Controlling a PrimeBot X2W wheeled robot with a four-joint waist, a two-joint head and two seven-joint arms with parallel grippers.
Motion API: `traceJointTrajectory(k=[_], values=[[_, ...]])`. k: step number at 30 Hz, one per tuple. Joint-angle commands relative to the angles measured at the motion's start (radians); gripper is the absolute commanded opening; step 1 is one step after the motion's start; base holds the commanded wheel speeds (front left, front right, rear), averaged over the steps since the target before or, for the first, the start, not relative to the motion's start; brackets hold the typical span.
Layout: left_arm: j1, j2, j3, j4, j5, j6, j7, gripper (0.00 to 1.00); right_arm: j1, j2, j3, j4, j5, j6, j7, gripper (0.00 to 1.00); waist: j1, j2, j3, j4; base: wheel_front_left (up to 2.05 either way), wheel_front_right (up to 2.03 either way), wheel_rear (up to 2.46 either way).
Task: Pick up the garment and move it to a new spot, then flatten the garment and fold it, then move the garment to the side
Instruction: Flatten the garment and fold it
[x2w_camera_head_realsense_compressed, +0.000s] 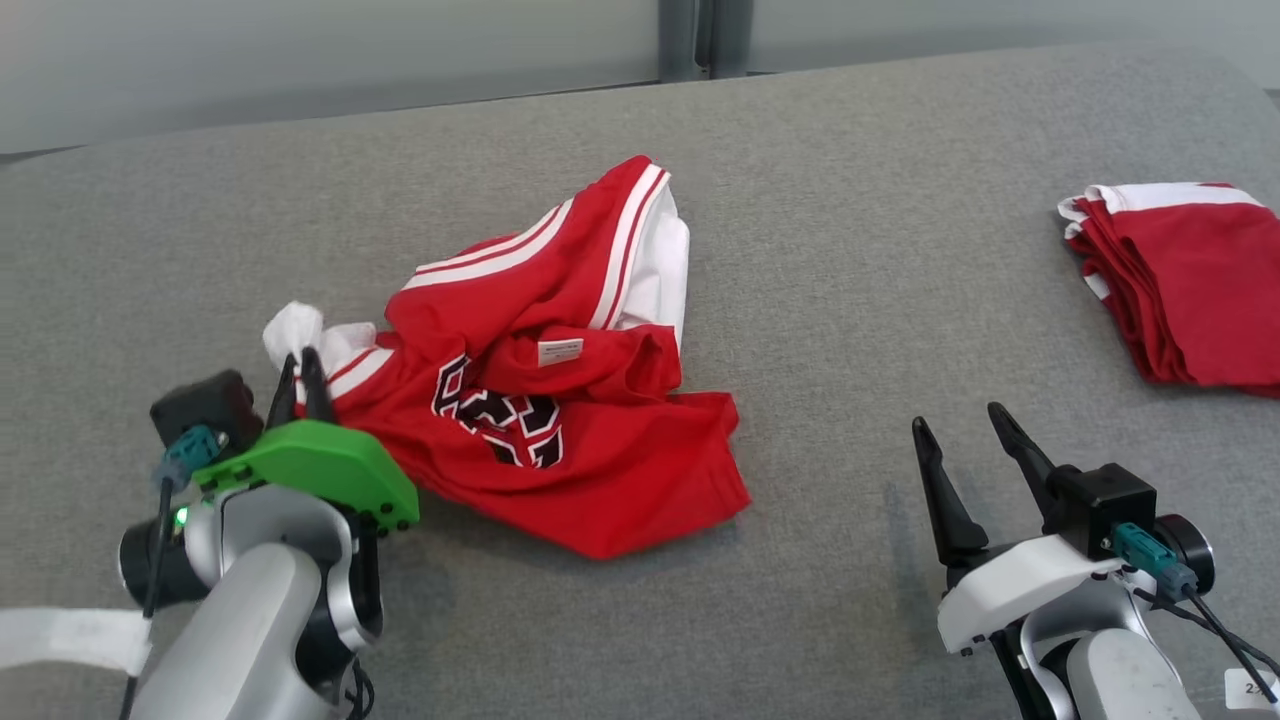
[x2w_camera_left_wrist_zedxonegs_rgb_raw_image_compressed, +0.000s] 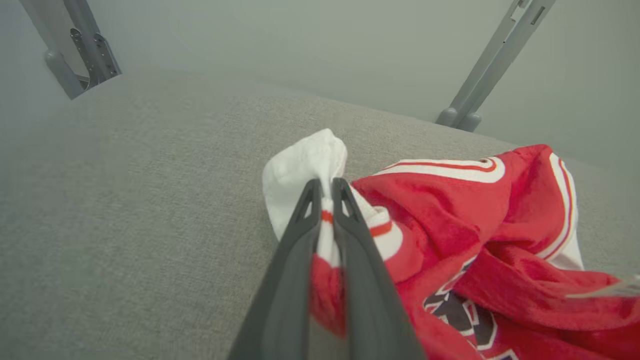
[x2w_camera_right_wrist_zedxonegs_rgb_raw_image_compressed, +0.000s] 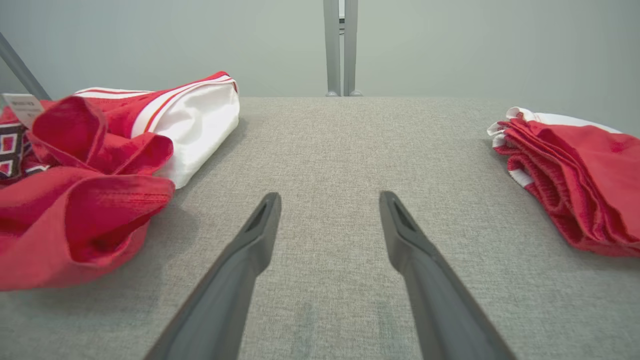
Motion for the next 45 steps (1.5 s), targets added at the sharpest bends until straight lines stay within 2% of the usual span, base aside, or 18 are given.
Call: traceJointTrajectory(k=[1,8,11,12,13,17,20,26,31,37,41,45], values=[[0.039,0.012,0.014,-0.015,-0.011,0.016,-0.016,0.00,0.015,-0.002,-0.001,-0.008,-0.011,-0.001,0.005,1.00,0.0000,0.0000,-0.033,0.040,0.00,0.00,0.00],[0.197,0.004,0.072,-0.044,-0.048,0.066,-0.086,0.00,0.035,-0.002,0.005,-0.028,-0.015,-0.001,0.023,1.00,0.0000,0.0000,-0.057,0.053,0.00,0.00,0.00],[0.258,-0.006,0.094,-0.032,-0.076,0.068,-0.107,0.00,0.037,-0.002,0.009,-0.030,-0.015,-0.001,0.029,1.00,0.0000,0.0000,-0.068,0.052,0.00,0.00,0.00],[0.276,-0.013,0.104,-0.030,-0.088,0.062,-0.118,0.62,0.040,-0.002,0.009,-0.031,-0.015,-0.001,0.031,1.00,0.0000,0.0000,-0.070,0.053,0.00,0.00,0.00],[0.289,-0.019,0.116,-0.028,-0.094,0.056,-0.132,1.00,0.044,-0.002,0.009,-0.031,-0.015,-0.001,0.030,1.00,0.0000,0.0000,-0.074,0.053,0.00,0.00,0.00],[0.354,-0.061,0.186,-0.030,-0.150,0.007,-0.197,1.00,0.052,-0.002,0.008,-0.035,-0.012,-0.001,0.031,1.00,0.0000,0.0000,-0.085,0.060,0.00,0.00,0.00],[0.377,-0.060,0.225,-0.034,-0.139,-0.019,-0.218,1.00,0.057,-0.002,0.007,-0.036,-0.008,-0.001,0.030,1.00,0.0000,0.0000,-0.091,0.068,0.00,0.00,0.00],[0.377,-0.033,0.242,-0.073,-0.066,-0.082,-0.232,1.00,0.065,-0.002,0.004,-0.032,-0.005,-0.001,0.033,1.00,0.0000,0.0000,-0.110,0.087,0.00,0.00,0.00],[0.356,-0.026,0.261,-0.114,0.052,-0.145,-0.234,1.00,0.071,-0.002,-0.004,-0.035,-0.003,-0.001,0.033,1.00,0.0000,0.0000,-0.124,0.110,0.00,0.00,0.00],[0.386,-0.089,0.319,-0.174,0.254,-0.275,-0.233,1.00,0.075,-0.002,-0.013,-0.038,-0.004,-0.001,0.035,1.00,0.0000,0.0000,-0.134,0.143,0.00,0.00,0.00],[0.417,-0.138,0.341,-0.213,0.380,-0.386,-0.233,1.00,0.081,-0.002,-0.004,-0.036,0.000,-0.001,0.046,1.00,0.0000,0.0000,-0.140,0.166,0.00,0.00,0.00],[0.458,-0.185,0.373,-0.238,0.482,-0.476,-0.232,1.00,0.087,-0.002,0.015,-0.032,0.004,-0.001,0.065,1.00,0.0000,0.0000,-0.148,0.191,0.00,0.00,0.00]])
